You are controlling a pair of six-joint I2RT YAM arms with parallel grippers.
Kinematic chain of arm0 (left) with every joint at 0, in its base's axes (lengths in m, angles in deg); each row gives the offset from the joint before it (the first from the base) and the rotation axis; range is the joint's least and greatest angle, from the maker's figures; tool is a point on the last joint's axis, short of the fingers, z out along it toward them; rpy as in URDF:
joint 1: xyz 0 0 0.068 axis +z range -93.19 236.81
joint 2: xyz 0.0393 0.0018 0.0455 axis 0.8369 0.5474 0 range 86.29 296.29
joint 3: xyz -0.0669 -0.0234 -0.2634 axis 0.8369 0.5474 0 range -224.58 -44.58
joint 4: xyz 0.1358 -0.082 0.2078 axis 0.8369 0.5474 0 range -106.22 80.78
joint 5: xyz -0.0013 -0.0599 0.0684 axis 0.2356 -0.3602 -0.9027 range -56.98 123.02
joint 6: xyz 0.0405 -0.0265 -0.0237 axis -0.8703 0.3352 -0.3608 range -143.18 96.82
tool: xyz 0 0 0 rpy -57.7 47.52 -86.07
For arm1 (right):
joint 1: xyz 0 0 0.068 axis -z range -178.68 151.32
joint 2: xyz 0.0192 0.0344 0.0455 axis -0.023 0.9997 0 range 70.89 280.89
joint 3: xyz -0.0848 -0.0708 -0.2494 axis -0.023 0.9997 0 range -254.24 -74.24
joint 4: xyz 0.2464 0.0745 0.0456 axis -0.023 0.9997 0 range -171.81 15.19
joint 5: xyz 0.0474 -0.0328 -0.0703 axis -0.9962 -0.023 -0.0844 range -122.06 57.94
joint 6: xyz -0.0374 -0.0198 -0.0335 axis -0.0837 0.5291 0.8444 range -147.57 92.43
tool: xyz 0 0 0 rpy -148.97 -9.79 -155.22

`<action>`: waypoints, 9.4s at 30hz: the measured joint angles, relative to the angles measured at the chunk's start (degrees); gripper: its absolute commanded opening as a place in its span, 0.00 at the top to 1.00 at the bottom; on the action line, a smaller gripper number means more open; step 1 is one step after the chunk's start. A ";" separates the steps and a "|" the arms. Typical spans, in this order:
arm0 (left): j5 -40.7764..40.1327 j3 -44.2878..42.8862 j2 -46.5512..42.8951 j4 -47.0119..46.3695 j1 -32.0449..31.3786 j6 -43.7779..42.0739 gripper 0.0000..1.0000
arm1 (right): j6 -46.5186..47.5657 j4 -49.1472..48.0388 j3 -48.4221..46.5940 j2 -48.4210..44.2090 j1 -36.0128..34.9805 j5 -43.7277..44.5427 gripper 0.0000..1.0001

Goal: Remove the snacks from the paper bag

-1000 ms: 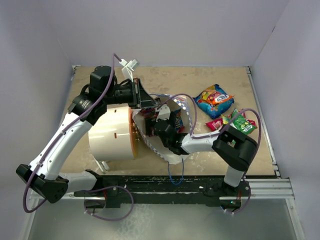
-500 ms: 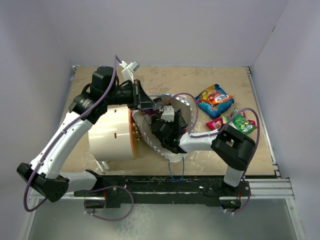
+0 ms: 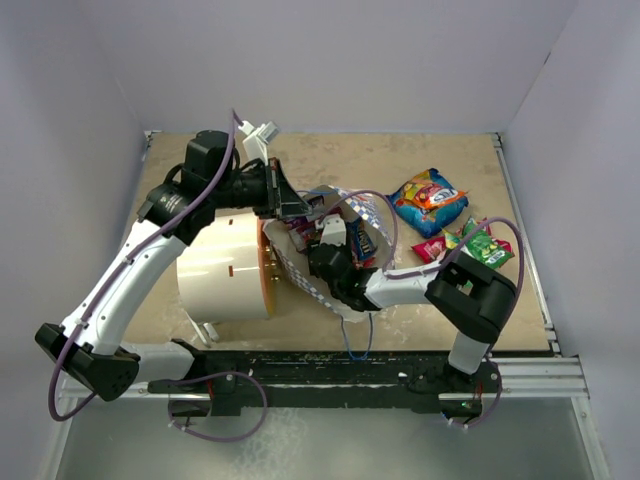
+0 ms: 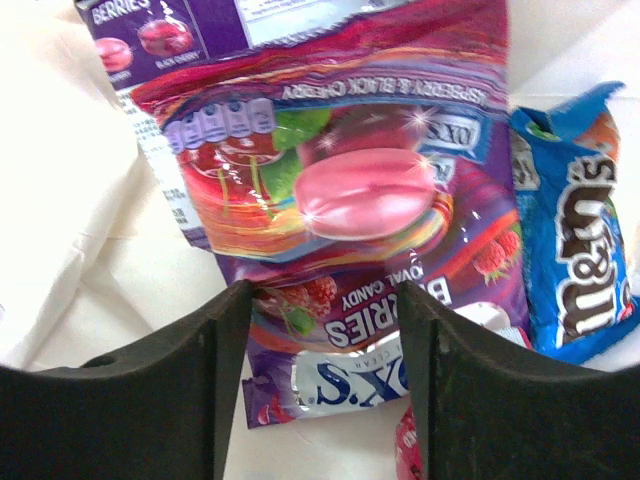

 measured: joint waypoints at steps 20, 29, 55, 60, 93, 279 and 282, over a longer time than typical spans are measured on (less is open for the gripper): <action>-2.80 1.99 -1.79 -2.69 0.00 1.53 1.00 | 5.81 4.46 -3.80 -4.61 0.00 -5.46 1.00; -3.23 1.81 -1.86 -1.99 0.00 1.49 1.00 | 6.03 4.68 -2.64 -6.62 0.04 -5.84 0.22; -3.93 1.36 -1.84 -1.38 0.00 2.14 1.00 | 0.74 13.20 -7.91 -1.66 0.42 -3.61 1.00; -3.80 1.38 -1.88 -1.25 0.00 2.43 1.00 | 0.98 13.18 -5.27 -9.03 0.44 -5.62 1.00; -12.00 3.82 -3.43 -0.57 0.00 7.82 1.00 | -1.01 30.97 -12.52 -40.17 0.52 -31.69 1.00; -0.85 -28.96 16.92 -4.20 -1.01 -10.86 1.00 | 29.75 14.25 0.90 -24.11 6.40 -23.50 0.38; 1.70 -22.69 15.85 -8.76 -3.04 -9.20 1.00 | 29.81 13.79 2.51 -25.38 6.34 -24.35 0.36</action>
